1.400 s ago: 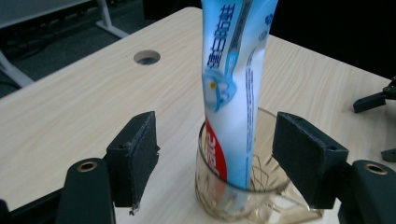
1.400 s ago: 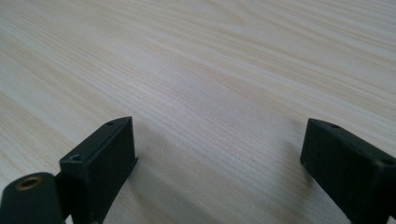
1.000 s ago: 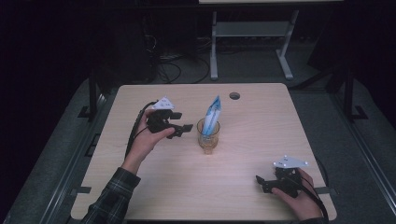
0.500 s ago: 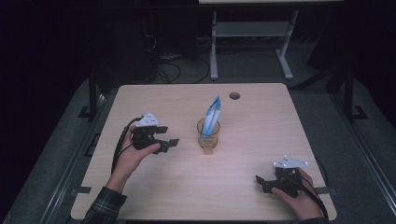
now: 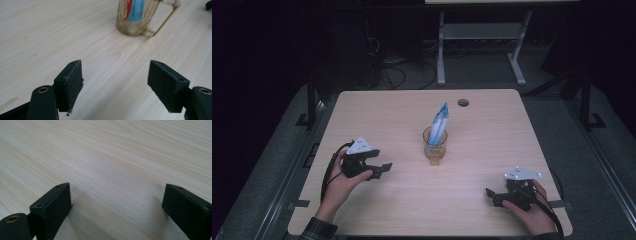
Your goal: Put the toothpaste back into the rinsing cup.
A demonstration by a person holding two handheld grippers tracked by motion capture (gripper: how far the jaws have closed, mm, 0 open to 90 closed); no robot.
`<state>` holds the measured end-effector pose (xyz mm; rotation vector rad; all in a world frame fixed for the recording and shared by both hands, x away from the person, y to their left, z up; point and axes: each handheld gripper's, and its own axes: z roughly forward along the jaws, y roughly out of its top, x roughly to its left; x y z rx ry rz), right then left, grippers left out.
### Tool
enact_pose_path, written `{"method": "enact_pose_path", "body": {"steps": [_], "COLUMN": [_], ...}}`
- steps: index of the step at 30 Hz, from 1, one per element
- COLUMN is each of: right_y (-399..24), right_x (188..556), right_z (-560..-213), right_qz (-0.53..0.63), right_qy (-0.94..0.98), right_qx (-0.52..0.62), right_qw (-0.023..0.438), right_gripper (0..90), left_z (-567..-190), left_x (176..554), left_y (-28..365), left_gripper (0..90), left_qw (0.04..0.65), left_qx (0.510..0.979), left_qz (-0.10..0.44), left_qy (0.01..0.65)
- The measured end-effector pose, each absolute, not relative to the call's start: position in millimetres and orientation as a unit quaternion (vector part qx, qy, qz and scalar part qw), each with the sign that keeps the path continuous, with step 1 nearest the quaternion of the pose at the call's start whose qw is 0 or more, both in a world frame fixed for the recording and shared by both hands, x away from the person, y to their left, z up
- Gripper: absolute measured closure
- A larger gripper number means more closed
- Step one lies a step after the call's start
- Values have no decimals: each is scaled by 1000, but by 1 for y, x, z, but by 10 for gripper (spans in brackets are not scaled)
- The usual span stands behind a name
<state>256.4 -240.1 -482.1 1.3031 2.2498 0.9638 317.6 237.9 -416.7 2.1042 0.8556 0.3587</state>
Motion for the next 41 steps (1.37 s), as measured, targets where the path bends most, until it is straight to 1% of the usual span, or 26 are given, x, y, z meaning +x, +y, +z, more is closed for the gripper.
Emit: {"method": "enact_pose_path", "body": {"steps": [4,19,30,33,37,41], "right_y": [-240,-240,-240,-240,-240,-240], "right_x": [256,256,256,256,256,256], "right_z": [-482,-482,-482,-482,-482,-482], "right_qz": [342,342,342,342,342,342], "right_qy": [798,797,797,797,797,798], "right_qx": [462,462,462,462,462,462], "right_qw": [183,183,183,183,183,183], "right_gripper": [79,79,79,79,79,79], "left_z": [-426,-456,-469,-470,-475,-475], "left_x": [310,279,270,268,265,265], "left_y": [247,269,282,283,286,285], "left_gripper": [285,251,230,214,156,144], "left_qw": [404,363,349,350,360,358], "left_qx": [833,841,835,833,836,838], "left_qz": [144,144,153,158,168,166], "left_qy": [350,375,397,397,379,377]}}
